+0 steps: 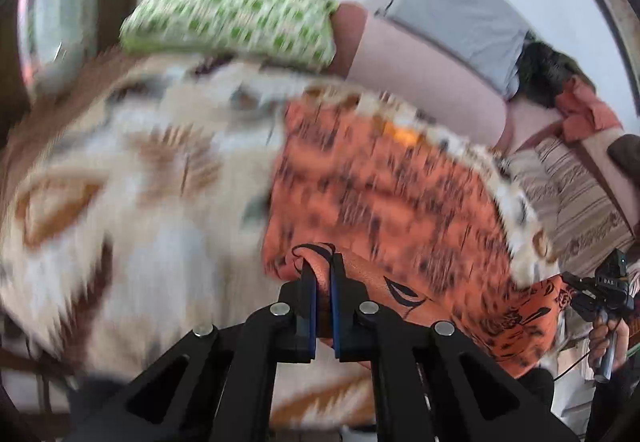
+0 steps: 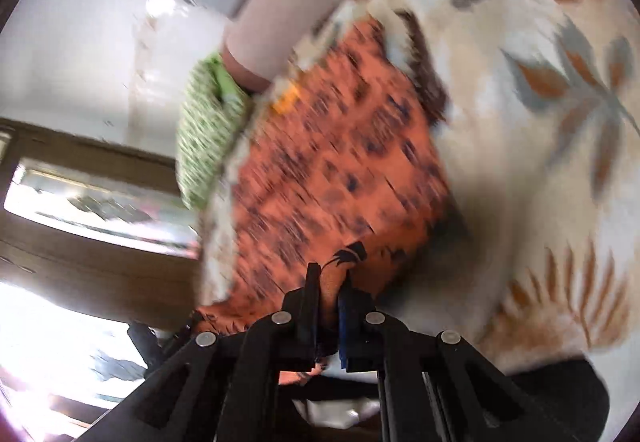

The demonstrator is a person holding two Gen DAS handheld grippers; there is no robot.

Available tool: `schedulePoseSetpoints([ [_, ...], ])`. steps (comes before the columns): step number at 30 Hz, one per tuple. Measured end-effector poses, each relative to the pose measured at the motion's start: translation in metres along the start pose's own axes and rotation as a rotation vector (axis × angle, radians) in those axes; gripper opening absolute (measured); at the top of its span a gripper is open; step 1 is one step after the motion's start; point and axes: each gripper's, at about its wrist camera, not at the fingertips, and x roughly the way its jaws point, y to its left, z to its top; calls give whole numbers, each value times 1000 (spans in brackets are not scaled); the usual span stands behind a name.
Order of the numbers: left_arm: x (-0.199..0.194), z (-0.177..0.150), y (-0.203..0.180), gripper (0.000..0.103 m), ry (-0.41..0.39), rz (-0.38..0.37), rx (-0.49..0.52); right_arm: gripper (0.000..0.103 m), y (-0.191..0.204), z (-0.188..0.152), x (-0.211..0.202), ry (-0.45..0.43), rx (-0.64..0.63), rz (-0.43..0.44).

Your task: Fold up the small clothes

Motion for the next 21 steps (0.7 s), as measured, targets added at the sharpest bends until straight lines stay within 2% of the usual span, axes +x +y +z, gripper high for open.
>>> schedulePoseSetpoints([
  [4,24,77,-4,5,-73,19,51,7,31,76,22,-85,-30,75],
  [6,52,119,-5,6,-91,34,50,7,40,120,36,-128,-39,86],
  [8,104,159,-5,12,-86,76,65,9,33,166,57,-168,11,91],
  [9,125,169,-4,13,-81,91,81,10,23,194,78,-186,26,90],
  [10,150,180,0,19,-93,130,82,19,16,209,97,-192,22,84],
  [11,181,187,8,37,-106,224,95,25,4,222,113,-194,33,51],
  [12,202,189,16,45,-63,301,79,61,-10,233,135,-174,54,-57],
  [13,213,187,23,47,-19,340,55,86,-20,233,141,-170,71,-127],
  [14,219,183,31,48,9,319,30,86,-27,227,144,-195,79,-152],
  [15,215,176,36,48,-6,274,36,86,-27,218,144,-205,71,-148],
  [16,208,170,38,50,-27,275,52,86,-24,207,143,-206,44,-151],
  [18,182,154,40,58,-90,294,78,86,-8,179,142,-164,-75,-216],
  [21,145,122,46,60,-79,211,39,86,14,143,140,-108,-169,-267],
])
